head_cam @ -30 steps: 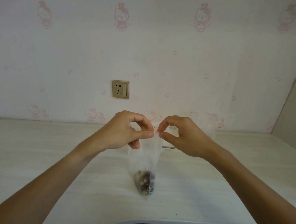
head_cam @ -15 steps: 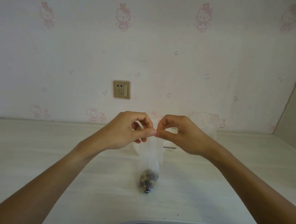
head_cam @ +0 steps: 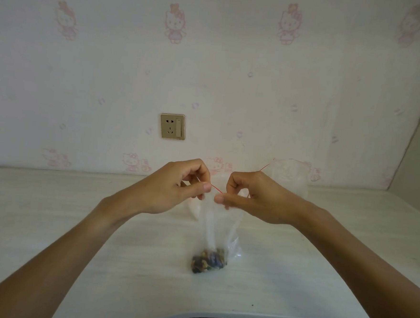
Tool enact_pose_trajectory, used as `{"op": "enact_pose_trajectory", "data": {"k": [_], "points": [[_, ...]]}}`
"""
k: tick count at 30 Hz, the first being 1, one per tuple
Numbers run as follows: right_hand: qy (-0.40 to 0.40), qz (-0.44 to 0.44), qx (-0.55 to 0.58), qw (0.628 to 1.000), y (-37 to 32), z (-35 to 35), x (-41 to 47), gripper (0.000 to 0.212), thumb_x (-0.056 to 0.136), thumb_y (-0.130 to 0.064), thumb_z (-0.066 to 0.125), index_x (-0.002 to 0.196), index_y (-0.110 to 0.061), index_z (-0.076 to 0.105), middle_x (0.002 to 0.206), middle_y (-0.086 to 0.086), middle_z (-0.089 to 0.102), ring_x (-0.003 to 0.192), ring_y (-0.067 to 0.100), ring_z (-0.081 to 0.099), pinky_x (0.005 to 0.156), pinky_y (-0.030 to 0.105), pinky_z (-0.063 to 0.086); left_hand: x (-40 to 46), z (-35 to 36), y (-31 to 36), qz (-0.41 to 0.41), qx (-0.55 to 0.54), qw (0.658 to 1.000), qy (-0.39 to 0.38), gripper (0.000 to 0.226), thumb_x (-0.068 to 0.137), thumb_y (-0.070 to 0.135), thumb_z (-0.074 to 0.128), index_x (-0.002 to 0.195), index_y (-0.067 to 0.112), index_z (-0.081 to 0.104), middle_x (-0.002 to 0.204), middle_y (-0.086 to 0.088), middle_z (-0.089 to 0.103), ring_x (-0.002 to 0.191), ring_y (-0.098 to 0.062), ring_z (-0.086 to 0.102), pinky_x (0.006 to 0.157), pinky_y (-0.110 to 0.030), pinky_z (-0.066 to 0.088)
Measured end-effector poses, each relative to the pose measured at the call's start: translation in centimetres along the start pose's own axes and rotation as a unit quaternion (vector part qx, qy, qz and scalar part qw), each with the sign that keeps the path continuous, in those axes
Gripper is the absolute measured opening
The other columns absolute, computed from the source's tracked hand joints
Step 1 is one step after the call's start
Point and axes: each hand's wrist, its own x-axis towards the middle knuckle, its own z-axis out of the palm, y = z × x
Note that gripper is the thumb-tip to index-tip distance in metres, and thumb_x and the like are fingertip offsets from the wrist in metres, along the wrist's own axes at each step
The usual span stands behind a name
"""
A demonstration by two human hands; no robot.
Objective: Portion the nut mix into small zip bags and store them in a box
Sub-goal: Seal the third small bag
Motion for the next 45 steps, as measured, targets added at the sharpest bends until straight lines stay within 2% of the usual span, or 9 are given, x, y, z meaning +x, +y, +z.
{"op": "enact_pose_trajectory", "data": {"k": [5, 14, 17, 20, 23, 31, 37, 40, 45], "points": [[-0.017, -0.035, -0.041, 0.998, 0.9, -0.1, -0.2, 0.017, 0.091, -0.026, 0.078, 0.086, -0.015, 0.067, 0.086, -0.009, 0.071, 0.087, 0.004, 0.065, 0.074, 0.006, 0.043, -0.2, 0.2, -0.8, 0.006, 0.017, 1.000, 0.021, 0.003, 0.096, 0.029, 0.073, 0.097, 0.029, 0.070, 0.090, 0.014, 0.068, 0.087, -0.007, 0.066, 0.088, -0.036, 0.059], [0.070, -0.056, -0.015, 0.996, 0.8, -0.6, -0.2, 0.017, 0.096, -0.032, 0.070, 0.086, -0.018, 0.068, 0.081, -0.011, 0.070, 0.083, 0.008, 0.066, 0.071, 0.014, 0.049, -0.2, 0.3, -1.2, -0.009, -0.017, 0.998, 0.060, 0.017, 0.086, 0.045, 0.074, 0.082, 0.029, 0.076, 0.081, 0.006, 0.072, 0.075, -0.009, 0.066, 0.075, -0.021, 0.052], [0.084, -0.051, -0.039, 0.994, 0.8, -0.9, -0.3, 0.024, 0.096, -0.038, 0.068, 0.082, -0.019, 0.067, 0.074, -0.007, 0.070, 0.065, 0.002, 0.063, 0.058, 0.014, 0.044, -0.3, 0.0, -1.5, -0.011, -0.006, 0.998, 0.068, 0.022, 0.086, 0.051, 0.070, 0.083, 0.029, 0.075, 0.080, 0.008, 0.072, 0.069, -0.009, 0.069, 0.068, -0.017, 0.050], [0.095, -0.048, -0.079, 0.991, 0.9, -1.0, -0.5, 0.031, 0.094, -0.045, 0.069, 0.077, -0.019, 0.065, 0.076, -0.004, 0.070, 0.058, -0.010, 0.059, 0.053, 0.010, 0.041, -0.3, -0.2, -1.8, 0.007, 0.011, 0.996, 0.085, 0.029, 0.087, 0.051, 0.068, 0.083, 0.023, 0.075, 0.094, 0.009, 0.071, 0.071, -0.014, 0.071, 0.072, -0.027, 0.055], [0.087, -0.027, -0.127, 0.988, 1.1, -1.2, -0.5, 0.033, 0.089, -0.053, 0.072, 0.080, -0.022, 0.067, 0.080, -0.009, 0.070, 0.067, -0.009, 0.061, 0.058, 0.014, 0.041, -0.4, -0.4, -2.2, 0.016, 0.045, 0.994, 0.097, 0.028, 0.085, 0.054, 0.070, 0.080, 0.026, 0.071, 0.105, 0.016, 0.066, 0.077, -0.014, 0.069, 0.078, -0.022, 0.056], [0.121, -0.016, -0.052, 0.991, 1.6, -1.2, -0.2, 0.015, 0.096, -0.033, 0.070, 0.086, -0.021, 0.071, 0.076, -0.010, 0.069, 0.075, 0.010, 0.065, 0.064, 0.016, 0.046, -0.6, -0.1, -3.1, 0.000, -0.009, 0.992, 0.127, 0.025, 0.082, 0.043, 0.079, 0.082, 0.021, 0.067, 0.075, 0.001, 0.077, 0.071, -0.016, 0.074, 0.070, -0.022, 0.055], [0.154, -0.014, -0.077, 0.985, 2.0, 0.2, 0.0, 0.008, 0.099, -0.030, 0.067, 0.100, -0.022, 0.068, 0.091, -0.014, 0.069, 0.084, 0.001, 0.063, 0.073, 0.021, 0.045, -0.5, 1.3, -4.5, -0.009, -0.066, 0.984, 0.164, 0.031, 0.084, 0.037, 0.082, 0.087, 0.026, 0.052, 0.078, -0.006, 0.078, 0.070, -0.025, 0.078, 0.078, -0.050, 0.060], [0.214, -0.016, -0.084, 0.973, 2.8, 0.8, -0.3, 0.029, 0.094, -0.029, 0.074, 0.120, -0.021, 0.065, 0.114, -0.012, 0.064, 0.103, 0.004, 0.058, 0.089, 0.019, 0.045, -0.8, 1.9, -5.2, -0.048, -0.104, 0.970, 0.215, 0.048, 0.076, 0.051, 0.087, 0.104, 0.033, 0.051, 0.088, 0.000, 0.079, 0.077, -0.024, 0.078, 0.085, -0.054, 0.061], [0.259, 0.066, 0.046, 0.963, 4.3, 2.0, -1.0, 0.057, 0.084, -0.041, 0.081, 0.132, -0.027, 0.054, 0.122, -0.019, 0.059, 0.110, -0.008, 0.057, 0.084, 0.010, 0.047, -2.3, 5.1, -6.6, -0.135, -0.191, 0.957, 0.174, 0.069, 0.071, 0.045, 0.091, 0.128, 0.026, 0.058, 0.095, 0.016, 0.075, 0.088, -0.005, 0.073, 0.084, -0.024, 0.052]]}}
